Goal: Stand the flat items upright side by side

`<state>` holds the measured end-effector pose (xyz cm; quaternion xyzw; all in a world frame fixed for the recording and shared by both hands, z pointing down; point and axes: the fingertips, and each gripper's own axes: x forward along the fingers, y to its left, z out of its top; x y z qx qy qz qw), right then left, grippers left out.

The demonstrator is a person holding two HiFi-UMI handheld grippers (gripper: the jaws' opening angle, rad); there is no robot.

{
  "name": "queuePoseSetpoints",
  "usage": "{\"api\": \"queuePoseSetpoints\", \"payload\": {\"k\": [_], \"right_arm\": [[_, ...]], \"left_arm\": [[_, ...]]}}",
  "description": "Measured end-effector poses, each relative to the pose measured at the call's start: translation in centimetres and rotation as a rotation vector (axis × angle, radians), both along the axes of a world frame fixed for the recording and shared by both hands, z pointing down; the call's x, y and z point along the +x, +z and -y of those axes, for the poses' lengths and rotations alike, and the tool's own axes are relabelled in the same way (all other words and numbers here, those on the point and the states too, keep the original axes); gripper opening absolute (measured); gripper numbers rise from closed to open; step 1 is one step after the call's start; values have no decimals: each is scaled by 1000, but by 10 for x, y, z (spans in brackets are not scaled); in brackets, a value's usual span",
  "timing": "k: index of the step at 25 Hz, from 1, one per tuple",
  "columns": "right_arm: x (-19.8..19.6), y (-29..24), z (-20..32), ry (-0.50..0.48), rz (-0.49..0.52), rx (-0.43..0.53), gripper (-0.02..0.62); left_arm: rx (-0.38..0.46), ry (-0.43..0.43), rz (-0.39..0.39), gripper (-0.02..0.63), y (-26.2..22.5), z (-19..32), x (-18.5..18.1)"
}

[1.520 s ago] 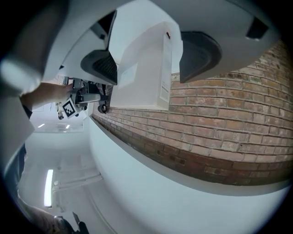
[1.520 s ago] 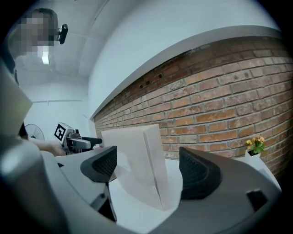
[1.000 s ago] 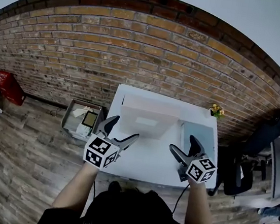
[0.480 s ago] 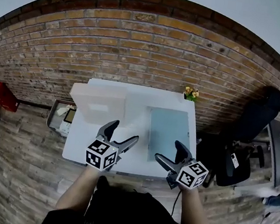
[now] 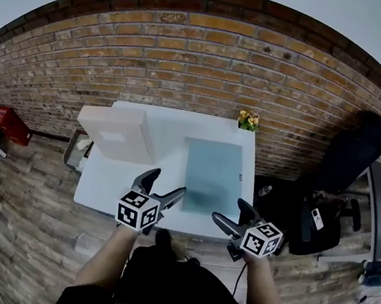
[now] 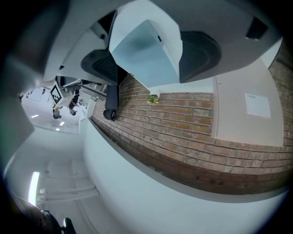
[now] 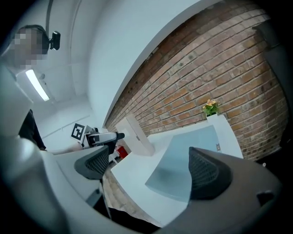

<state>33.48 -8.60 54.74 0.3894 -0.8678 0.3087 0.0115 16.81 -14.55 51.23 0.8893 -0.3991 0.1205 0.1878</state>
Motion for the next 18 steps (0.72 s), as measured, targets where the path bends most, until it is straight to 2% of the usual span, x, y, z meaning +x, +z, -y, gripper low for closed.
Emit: {"api": "queuePoseSetpoints", "payload": {"k": [6,12,18], "right_arm": [[-9,5,44,14,-41,-17,534],[-18,19,76,32,-107,-65,534],[-5,44,98,43,-169,-140,534]], "left_arm": [[-38,26,-16,445,11,28,-1],[-68,90,-53,443,24,62,7],[-158,97,-68,443,54,80,12]]}}
